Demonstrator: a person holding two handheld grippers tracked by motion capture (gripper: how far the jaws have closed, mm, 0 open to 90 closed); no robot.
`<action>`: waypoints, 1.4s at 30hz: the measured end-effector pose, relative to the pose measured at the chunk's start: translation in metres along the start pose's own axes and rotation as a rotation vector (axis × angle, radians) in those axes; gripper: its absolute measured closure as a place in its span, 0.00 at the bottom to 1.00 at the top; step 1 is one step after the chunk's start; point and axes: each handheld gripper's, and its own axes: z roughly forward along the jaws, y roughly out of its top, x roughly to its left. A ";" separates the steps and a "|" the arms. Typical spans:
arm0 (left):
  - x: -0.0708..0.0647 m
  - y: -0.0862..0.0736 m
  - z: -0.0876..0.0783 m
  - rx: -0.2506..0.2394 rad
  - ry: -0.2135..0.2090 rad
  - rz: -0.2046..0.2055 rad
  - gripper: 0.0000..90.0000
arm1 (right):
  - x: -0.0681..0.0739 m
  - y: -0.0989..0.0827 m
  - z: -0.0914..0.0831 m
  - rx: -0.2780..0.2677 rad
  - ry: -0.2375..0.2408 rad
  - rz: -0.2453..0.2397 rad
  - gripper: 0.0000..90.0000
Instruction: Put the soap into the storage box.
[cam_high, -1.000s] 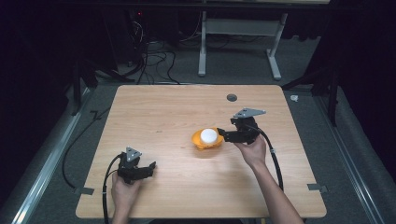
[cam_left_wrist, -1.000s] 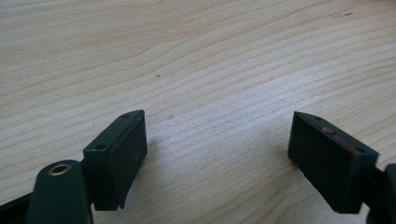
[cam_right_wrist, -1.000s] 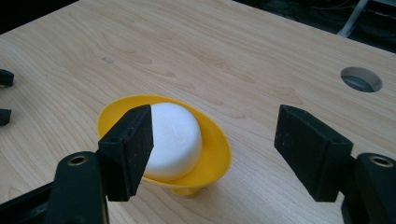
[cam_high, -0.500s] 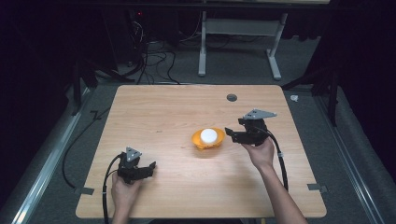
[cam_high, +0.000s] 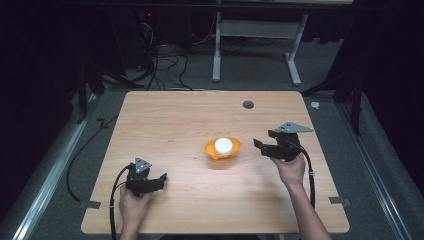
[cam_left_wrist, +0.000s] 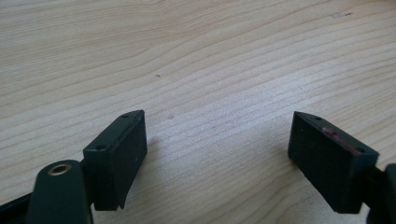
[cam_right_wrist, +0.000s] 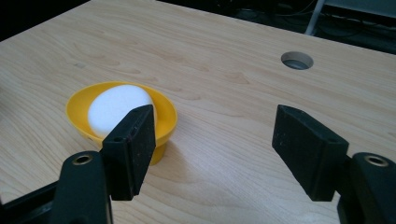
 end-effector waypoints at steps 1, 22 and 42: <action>0.000 0.000 0.000 0.000 0.000 0.000 0.23 | -0.001 -0.001 -0.001 -0.001 -0.003 0.002 0.34; 0.000 0.000 0.000 0.000 0.000 0.000 0.23 | -0.012 -0.031 -0.010 0.010 -0.026 0.056 0.35; 0.000 0.000 0.000 0.000 0.000 0.000 0.23 | -0.014 -0.066 0.003 0.069 -0.051 0.089 0.35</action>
